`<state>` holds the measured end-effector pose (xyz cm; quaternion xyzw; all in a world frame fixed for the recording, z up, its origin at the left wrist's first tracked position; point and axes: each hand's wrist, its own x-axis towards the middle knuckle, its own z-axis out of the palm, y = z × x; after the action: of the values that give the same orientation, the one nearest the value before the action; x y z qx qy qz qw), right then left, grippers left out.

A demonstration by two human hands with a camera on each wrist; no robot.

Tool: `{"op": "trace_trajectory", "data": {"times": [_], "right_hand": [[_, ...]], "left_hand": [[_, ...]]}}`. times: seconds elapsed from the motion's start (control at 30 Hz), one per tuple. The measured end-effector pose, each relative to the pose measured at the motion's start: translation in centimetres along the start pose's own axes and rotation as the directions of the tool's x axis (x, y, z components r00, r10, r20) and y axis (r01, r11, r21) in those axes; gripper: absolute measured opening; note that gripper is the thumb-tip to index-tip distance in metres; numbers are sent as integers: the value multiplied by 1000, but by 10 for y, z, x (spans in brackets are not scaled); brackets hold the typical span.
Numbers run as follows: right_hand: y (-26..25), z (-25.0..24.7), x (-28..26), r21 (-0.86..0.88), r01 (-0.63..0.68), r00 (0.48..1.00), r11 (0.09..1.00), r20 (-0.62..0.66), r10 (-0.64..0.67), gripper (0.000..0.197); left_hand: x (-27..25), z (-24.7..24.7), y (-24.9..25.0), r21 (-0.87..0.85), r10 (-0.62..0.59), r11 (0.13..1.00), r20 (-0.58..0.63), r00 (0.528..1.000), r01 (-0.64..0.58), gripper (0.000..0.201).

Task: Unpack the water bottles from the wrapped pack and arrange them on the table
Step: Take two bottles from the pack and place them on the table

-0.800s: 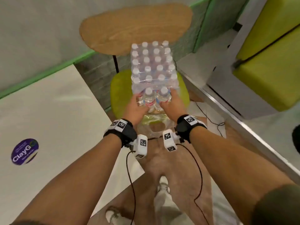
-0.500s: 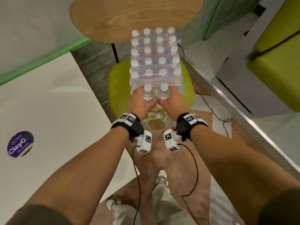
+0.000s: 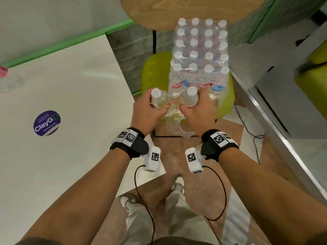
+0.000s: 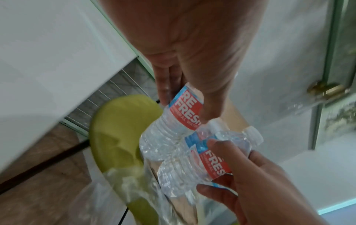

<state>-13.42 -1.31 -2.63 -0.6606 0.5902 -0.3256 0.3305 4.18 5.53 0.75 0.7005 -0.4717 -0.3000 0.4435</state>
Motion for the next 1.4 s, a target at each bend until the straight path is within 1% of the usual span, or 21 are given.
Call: {"op": "trace_trajectory", "data": {"times": [0.07, 0.1, 0.13, 0.2, 0.33, 0.47, 0.57, 0.67, 0.73, 0.77, 0.9, 1.07, 1.23, 1.27, 1.33, 1.4], "right_hand": [[-24, 23, -13, 34, 42, 998, 999, 38, -43, 47], [-40, 38, -21, 59, 69, 995, 996, 72, -73, 45], [-64, 62, -32, 83, 90, 987, 992, 126, -100, 43], [-86, 81, -37, 99, 68, 976, 993, 198, -86, 44], [-155, 173, -70, 122, 140, 903, 983, 392, -177, 58], [-209, 267, -106, 137, 188, 830, 972, 507, -232, 58], [-241, 327, -128, 144, 198, 787, 970, 566, -245, 53], [-263, 375, -145, 128, 211, 755, 969, 609, -245, 51], [-272, 399, -155, 119, 229, 748, 966, 613, -253, 51], [-275, 409, -159, 124, 230, 749, 965, 611, -257, 51], [-290, 441, -170, 125, 253, 748, 959, 603, -276, 53], [-300, 468, -170, 116, 309, 741, 944, 593, -316, 56], [-303, 472, -166, 142, 301, 719, 943, 616, -322, 59], [-302, 470, -165, 152, 282, 711, 947, 630, -313, 62], [-299, 464, -162, 160, 241, 699, 957, 656, -285, 75], [-293, 453, -158, 152, 234, 699, 960, 661, -275, 86]], "left_hand": [[-17, -42, -11, 7, -4, 1000, -79, 997, 4, 53], [-25, -65, -19, 14, -27, 999, -120, 992, 29, 53], [-36, -101, -33, 23, -52, 998, -174, 983, 57, 53], [-45, -130, -49, 14, -104, 994, -234, 967, 110, 53], [-71, -233, -106, 0, -190, 978, -396, 898, 207, 54], [-92, -321, -161, 18, -246, 952, -544, 802, 305, 51], [-103, -371, -198, 4, -290, 933, -586, 757, 361, 53], [-108, -411, -228, -7, -336, 906, -621, 708, 424, 52], [-109, -431, -243, -31, -367, 892, -632, 682, 451, 52], [-109, -439, -249, -35, -370, 891, -633, 679, 453, 53], [-101, -458, -265, -35, -339, 912, -627, 701, 409, 52], [-88, -464, -276, -39, -299, 936, -617, 728, 351, 52], [-81, -468, -280, -20, -281, 941, -603, 746, 338, 56], [-81, -468, -280, -29, -295, 937, -596, 747, 348, 58], [-84, -470, -283, -71, -347, 923, -577, 739, 378, 66], [-90, -470, -284, -99, -400, 900, -575, 714, 425, 79]]}}
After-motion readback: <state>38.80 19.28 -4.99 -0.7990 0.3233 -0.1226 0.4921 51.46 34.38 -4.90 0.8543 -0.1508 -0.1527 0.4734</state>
